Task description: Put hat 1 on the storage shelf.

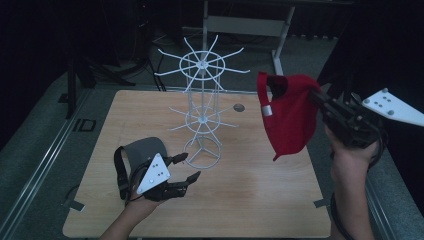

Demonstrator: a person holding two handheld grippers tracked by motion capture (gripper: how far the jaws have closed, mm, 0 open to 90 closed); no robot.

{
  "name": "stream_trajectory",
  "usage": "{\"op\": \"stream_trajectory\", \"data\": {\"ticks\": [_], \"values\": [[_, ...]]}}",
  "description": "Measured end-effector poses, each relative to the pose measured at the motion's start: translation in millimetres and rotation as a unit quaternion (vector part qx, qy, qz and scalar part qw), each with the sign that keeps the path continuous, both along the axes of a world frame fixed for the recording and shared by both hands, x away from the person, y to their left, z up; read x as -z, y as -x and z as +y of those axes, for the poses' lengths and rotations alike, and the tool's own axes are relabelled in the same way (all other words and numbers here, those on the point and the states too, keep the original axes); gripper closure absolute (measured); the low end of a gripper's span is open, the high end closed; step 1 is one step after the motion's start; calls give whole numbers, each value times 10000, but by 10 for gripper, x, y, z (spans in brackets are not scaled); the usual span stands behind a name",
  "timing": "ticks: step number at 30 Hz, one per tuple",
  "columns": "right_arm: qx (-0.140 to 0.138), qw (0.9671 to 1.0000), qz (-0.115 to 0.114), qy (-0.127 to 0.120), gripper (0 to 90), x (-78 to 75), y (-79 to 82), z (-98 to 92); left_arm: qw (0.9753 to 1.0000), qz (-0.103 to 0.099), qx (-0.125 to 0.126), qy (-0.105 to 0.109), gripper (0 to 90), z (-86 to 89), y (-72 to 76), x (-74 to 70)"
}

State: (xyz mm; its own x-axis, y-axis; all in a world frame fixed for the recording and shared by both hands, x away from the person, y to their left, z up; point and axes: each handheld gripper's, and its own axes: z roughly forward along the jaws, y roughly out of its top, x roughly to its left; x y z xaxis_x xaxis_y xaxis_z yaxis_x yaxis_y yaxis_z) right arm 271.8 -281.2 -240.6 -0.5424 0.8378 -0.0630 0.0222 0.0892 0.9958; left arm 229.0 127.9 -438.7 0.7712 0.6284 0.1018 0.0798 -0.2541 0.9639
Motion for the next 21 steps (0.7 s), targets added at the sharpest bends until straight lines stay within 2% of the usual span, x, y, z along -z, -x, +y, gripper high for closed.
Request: {"op": "stream_trajectory", "data": {"ticks": [5,11,15,21], "values": [[-87,10000,25,23,880,-113,-170,150,9998,111,-92,148,370,97,37,118],[-112,9999,99,48,880,-169,-332,299,9994,105,-180,276,370,175,67,153],[-95,9997,199,89,880,-112,-425,377,9991,65,-264,314,370,213,99,169],[-114,9992,355,162,880,41,-490,411,9991,160,-285,287,370,235,118,230]]}}
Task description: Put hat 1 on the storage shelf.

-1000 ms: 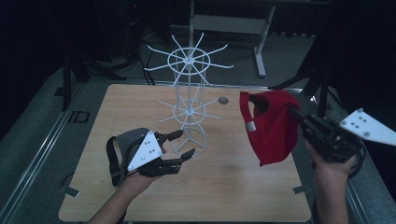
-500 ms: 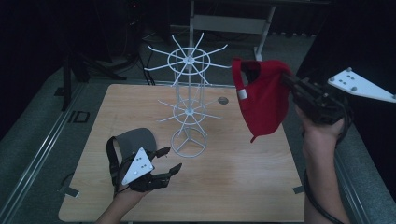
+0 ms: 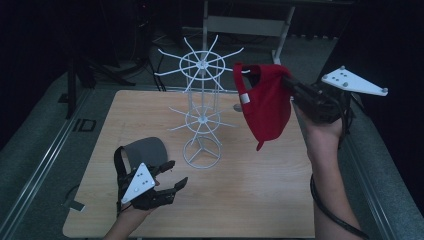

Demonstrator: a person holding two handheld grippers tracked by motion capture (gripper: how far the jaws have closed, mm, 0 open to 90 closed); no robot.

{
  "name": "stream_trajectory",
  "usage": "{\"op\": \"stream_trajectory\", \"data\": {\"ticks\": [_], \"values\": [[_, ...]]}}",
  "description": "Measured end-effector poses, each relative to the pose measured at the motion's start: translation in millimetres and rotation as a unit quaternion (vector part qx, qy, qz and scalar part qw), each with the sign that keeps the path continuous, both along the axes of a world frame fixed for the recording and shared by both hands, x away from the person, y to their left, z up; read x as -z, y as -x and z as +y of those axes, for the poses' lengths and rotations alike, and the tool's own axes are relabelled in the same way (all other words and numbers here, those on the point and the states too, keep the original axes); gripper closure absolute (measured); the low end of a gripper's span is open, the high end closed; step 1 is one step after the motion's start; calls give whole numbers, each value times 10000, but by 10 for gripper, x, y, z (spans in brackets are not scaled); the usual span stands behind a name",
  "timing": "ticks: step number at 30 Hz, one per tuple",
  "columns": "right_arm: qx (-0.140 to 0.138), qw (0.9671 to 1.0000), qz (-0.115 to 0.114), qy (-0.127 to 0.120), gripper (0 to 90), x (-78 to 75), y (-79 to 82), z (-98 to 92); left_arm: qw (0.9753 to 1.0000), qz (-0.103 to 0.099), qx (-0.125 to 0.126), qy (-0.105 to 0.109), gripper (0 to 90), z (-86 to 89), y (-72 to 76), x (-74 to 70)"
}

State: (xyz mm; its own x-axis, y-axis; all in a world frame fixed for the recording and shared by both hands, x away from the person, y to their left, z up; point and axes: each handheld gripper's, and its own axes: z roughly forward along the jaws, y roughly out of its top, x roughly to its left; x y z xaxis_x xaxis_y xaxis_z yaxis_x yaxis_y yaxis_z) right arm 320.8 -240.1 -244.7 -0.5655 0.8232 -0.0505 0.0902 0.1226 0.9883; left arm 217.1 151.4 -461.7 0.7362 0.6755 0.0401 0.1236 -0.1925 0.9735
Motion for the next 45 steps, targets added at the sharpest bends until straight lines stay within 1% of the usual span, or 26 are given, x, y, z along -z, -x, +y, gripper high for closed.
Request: {"op": "stream_trajectory", "data": {"ticks": [2,6,11,15,16,18,20,22,23,24,25,26,27,29,31,33,36,38,39,40,42,43,45], "values": [[-53,10000,12,36,879,54,-3,-5,10000,14,15,2,370,2,-3,13],[-155,9999,57,11,877,150,8,-26,10000,25,-1,-21,370,1,7,40],[-309,9994,101,100,874,306,20,-23,9999,84,3,58,370,16,18,88],[-394,9989,226,119,872,413,11,-34,9999,115,22,-45,370,26,18,119],[-403,9989,233,112,872,424,9,-37,9999,119,15,-66,370,31,18,121],[-393,9989,251,106,870,459,4,-51,9999,115,7,-42,370,38,20,115],[-439,9986,281,74,861,486,-3,-62,9999,97,10,-39,371,44,24,103],[-474,9984,275,96,846,502,1,-68,10000,77,3,-43,371,53,31,88],[-491,9984,265,99,818,508,4,-71,10000,68,-5,-41,371,56,35,82],[-518,9983,264,102,762,515,10,-75,10000,43,-22,-57,371,63,35,76],[-542,9982,232,113,727,524,20,-79,10000,48,-19,-61,371,71,37,71],[-539,9983,198,126,672,534,34,-84,10000,33,-34,-69,372,78,42,68],[-579,9981,179,121,589,551,48,-92,10000,29,-47,-74,372,81,43,67],[-618,9979,170,125,527,576,68,-114,9999,38,-63,-82,372,96,51,69],[-718,9972,172,102,469,610,89,-150,9999,40,-81,-125,372,111,61,71],[-758,9968,217,99,434,642,112,-175,9998,34,-102,-151,372,139,74,74],[-715,9970,274,84,416,699,166,-226,9997,51,-134,-191,372,183,84,84],[-602,9980,147,140,371,741,218,-264,9996,79,-164,-200,373,225,95,97],[-454,9989,27,131,301,768,256,-287,9996,89,-190,-208,372,243,101,104],[-362,9993,17,93,298,787,277,-311,9995,106,-214,-225,373,265,108,109],[-411,9991,52,-24,256,828,304,-372,9994,122,-251,-204,373,305,118,123],[-403,9992,51,-65,252,854,317,-400,9994,132,-266,-196,374,325,122,131],[-391,9992,54,-73,217,913,338,-454,9993,153,-294,-192,374,362,131,149]]}}
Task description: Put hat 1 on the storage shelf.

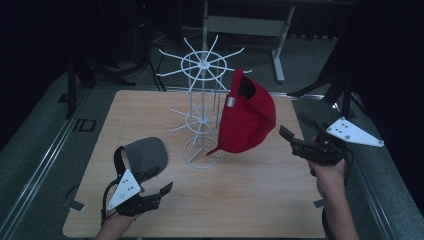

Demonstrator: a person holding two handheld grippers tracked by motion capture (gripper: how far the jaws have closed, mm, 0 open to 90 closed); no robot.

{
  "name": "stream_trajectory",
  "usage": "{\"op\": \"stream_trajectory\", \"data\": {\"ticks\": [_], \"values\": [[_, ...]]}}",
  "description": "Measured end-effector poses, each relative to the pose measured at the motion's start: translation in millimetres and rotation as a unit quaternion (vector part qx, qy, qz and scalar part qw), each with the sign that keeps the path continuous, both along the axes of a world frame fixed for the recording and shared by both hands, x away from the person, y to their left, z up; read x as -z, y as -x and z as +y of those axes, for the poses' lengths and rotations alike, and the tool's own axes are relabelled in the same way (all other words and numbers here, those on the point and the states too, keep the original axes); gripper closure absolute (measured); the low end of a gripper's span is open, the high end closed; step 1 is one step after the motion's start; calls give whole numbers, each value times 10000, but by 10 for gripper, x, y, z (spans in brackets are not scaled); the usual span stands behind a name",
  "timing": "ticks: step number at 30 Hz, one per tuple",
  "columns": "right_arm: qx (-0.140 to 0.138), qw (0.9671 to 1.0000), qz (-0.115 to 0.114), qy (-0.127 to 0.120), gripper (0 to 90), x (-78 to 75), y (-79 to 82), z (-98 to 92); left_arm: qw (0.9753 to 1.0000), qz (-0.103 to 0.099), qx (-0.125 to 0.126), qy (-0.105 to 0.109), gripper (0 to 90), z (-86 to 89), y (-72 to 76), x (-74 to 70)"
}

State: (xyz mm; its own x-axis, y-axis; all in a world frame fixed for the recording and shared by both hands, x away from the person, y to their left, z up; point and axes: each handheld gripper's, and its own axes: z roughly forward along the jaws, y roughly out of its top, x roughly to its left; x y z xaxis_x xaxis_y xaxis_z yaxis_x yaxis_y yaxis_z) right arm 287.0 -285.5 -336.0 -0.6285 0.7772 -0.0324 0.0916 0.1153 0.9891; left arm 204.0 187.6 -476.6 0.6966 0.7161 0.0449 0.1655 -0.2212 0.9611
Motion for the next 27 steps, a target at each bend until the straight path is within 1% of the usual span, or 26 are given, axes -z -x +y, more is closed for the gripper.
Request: {"op": "stream_trajectory", "data": {"ticks": [2,3,7,9,12,13,16,17,18,20,21,23,24,26,27], "values": [[-42,10000,46,-49,205,63,21,-54,10000,24,-37,-6,375,32,7,22],[-50,10000,66,-47,186,98,29,-72,10000,39,-61,-2,377,50,11,33],[-112,9998,138,102,163,265,49,-137,9999,83,-136,8,378,124,29,76],[-137,9996,232,82,163,354,56,-165,9998,107,-178,3,378,157,38,91],[-4,9992,367,157,163,539,54,-218,9996,112,-238,-40,379,222,51,113],[27,9990,412,170,163,586,50,-233,9995,89,-283,-121,379,253,57,124],[106,9979,605,210,163,819,51,-285,9989,92,-399,-213,379,355,63,168],[68,9974,675,221,163,902,52,-297,9987,98,-435,-236,379,385,63,185],[37,9970,735,243,163,964,53,-304,9984,143,-506,-229,379,439,64,215],[-42,9958,834,387,161,1161,65,-319,9976,196,-612,-266,379,539,63,269],[-87,9947,923,450,152,1245,65,-328,9971,223,-681,-240,378,592,64,296],[-238,9937,1001,444,150,1407,76,-355,9960,306,-810,-202,379,699,60,351],[-279,9928,1070,469,149,1475,82,-367,9954,334,-883,-185,379,737,58,370],[-261,9918,1131,529,149,1598,104,-389,9936,437,-1031,-124,379,846,54,427],[-305,9914,1161,519,149,1651,115,-400,9923,474,-1132,-141,379,892,51,450]]}}
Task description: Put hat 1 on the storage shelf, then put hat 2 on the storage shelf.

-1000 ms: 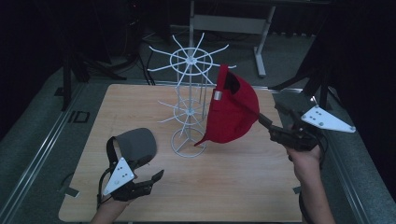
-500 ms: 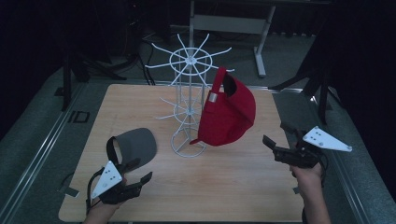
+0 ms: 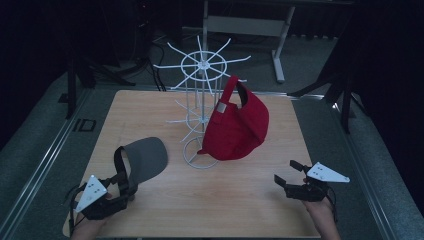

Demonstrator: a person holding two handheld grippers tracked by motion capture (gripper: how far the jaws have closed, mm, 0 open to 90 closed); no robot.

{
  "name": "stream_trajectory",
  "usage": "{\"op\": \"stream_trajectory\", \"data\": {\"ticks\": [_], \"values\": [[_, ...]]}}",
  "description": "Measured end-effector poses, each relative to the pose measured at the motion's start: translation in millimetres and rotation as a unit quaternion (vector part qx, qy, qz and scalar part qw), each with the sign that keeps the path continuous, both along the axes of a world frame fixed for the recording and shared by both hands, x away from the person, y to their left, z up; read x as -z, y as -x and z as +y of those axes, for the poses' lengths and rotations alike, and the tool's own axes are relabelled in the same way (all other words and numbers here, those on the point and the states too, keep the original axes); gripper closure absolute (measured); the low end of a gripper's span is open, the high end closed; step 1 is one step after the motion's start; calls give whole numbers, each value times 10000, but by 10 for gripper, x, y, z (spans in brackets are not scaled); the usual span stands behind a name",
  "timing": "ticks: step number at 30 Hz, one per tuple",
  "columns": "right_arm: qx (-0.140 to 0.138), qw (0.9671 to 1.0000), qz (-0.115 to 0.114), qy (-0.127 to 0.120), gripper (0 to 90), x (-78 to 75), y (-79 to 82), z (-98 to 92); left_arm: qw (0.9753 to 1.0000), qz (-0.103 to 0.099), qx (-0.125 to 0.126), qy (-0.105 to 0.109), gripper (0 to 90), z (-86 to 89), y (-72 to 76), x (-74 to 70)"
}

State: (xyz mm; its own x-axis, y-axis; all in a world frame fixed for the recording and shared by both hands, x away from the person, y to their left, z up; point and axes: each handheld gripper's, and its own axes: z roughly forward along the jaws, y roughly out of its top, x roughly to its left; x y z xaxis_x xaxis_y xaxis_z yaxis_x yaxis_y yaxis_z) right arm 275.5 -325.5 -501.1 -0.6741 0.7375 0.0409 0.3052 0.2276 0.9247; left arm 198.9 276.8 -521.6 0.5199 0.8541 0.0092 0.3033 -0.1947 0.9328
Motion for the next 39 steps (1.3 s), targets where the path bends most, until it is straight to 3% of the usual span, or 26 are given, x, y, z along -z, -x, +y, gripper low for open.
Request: {"op": "stream_trajectory", "data": {"ticks": [6,9,11,14,18,23,26,28,32,37,39], "values": [[22,9999,9,100,150,173,62,-47,9991,291,-291,32,378,213,19,124],[53,9999,29,140,150,227,90,-76,9964,519,-658,-138,379,294,17,207],[67,9998,39,161,150,236,93,-81,9959,555,-706,-102,384,330,14,237],[94,9998,25,181,151,267,120,-95,9936,781,-789,-201,394,388,-48,309],[114,9998,69,172,151,288,127,-109,9927,890,-728,-352,394,402,-133,363],[121,9999,41,76,151,294,127,-126,9926,987,-613,-343,387,372,-200,369],[151,9999,38,61,152,289,132,-144,9936,973,-553,-144,387,327,-168,334],[174,9998,40,64,152,288,134,-158,9950,908,-366,-177,387,244,-116,289],[199,9998,46,51,152,292,125,-168,9952,941,-83,-239,386,93,-65,281],[131,9999,22,94,152,287,128,-127,9928,1113,-22,-444,396,18,-91,349],[135,9998,1,144,152,290,127,-123,9910,1178,47,-629,430,-14,-93,372]]}}
